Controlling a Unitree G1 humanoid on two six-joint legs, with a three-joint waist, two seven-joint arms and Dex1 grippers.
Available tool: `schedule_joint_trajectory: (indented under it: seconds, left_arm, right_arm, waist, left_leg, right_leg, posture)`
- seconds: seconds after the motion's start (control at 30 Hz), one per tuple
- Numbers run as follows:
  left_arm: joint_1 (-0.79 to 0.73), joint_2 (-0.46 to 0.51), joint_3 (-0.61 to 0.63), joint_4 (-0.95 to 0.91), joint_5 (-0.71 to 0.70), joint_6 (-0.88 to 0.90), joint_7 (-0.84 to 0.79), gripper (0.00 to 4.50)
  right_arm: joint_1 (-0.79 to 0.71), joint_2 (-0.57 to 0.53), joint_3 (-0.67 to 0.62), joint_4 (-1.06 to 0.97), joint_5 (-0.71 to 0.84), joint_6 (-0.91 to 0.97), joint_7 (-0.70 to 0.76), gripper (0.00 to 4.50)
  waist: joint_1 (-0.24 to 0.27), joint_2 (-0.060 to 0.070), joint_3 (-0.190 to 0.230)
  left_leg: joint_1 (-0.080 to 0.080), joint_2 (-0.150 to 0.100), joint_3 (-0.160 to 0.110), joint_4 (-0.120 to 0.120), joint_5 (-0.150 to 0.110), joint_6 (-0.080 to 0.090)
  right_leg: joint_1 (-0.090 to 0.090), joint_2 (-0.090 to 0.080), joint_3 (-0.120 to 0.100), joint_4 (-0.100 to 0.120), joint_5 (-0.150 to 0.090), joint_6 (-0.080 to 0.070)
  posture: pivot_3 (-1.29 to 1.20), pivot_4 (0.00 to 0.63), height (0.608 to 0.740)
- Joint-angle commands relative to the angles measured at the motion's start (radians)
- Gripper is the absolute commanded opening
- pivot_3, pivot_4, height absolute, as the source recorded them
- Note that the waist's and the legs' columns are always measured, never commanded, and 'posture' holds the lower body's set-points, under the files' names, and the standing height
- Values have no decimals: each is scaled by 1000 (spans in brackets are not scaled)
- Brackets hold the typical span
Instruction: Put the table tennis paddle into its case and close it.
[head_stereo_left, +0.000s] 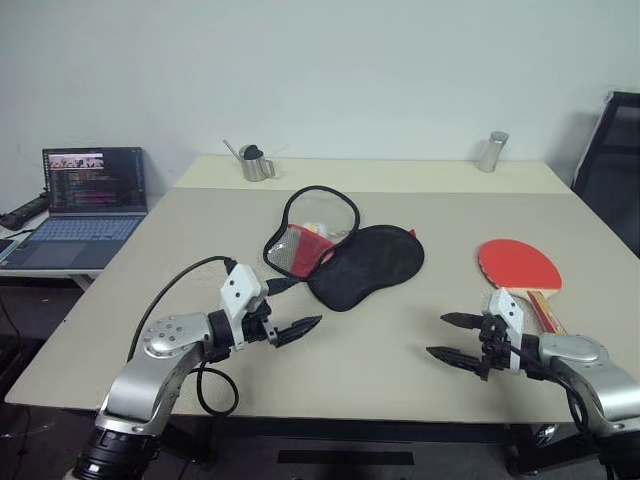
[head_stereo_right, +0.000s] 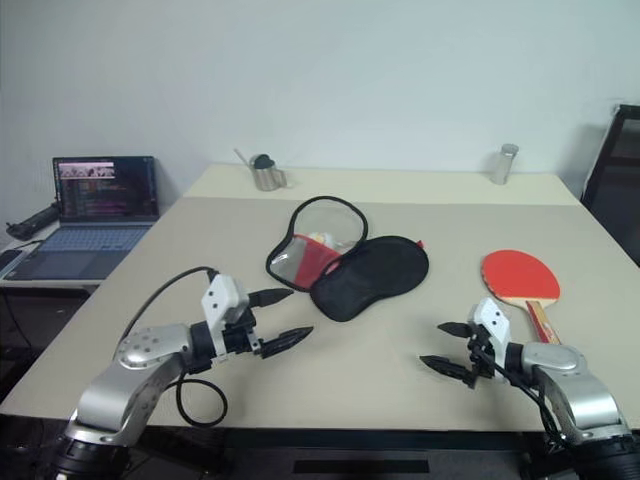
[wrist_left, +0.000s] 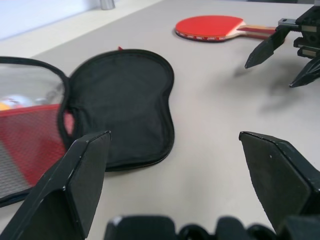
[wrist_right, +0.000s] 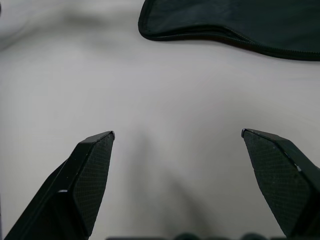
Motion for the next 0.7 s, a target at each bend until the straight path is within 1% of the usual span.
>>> schedule_joint_trajectory:
  seconds: [0.03, 0.3, 0.53, 0.7]
  left_arm:
    - [-26, -19, -3, -3, 8, -11, 16, 4500]
    - [-32, -35, -15, 32, 13, -21, -4, 4500]
    - [-16, -18, 12, 22, -18, -17, -34, 4500]
    - [33, 27, 80, 2, -40, -20, -46, 4500]
  right_arm:
    - [-22, 1, 1, -42, 6, 17, -10, 4481]
    - [-37, -4, -25, -182, 61, 142, -68, 4481]
    - [-27, 14, 8, -249, 70, 191, -91, 4481]
    - [-17, 75, 78, -293, 68, 198, -122, 4481]
  waist:
    - [1, 0, 0]
    - [1, 0, 0]
    - [3, -1, 0]
    - [-2, -1, 0]
  left_leg:
    - [0, 0, 0, 0, 0, 0]
    - [0, 0, 0, 0, 0, 0]
    - [0, 0, -1, 0, 0, 0]
    - [0, 0, -1, -1, 0, 0]
  right_leg:
    - [0, 0, 0, 0, 0, 0]
    - [0, 0, 0, 0, 0, 0]
    - [0, 0, 0, -1, 0, 0]
    - [-1, 0, 0, 0, 0, 0]
  posture:
    - [0, 150, 740]
    - [0, 150, 740]
    - [0, 150, 740]
    - [0, 150, 740]
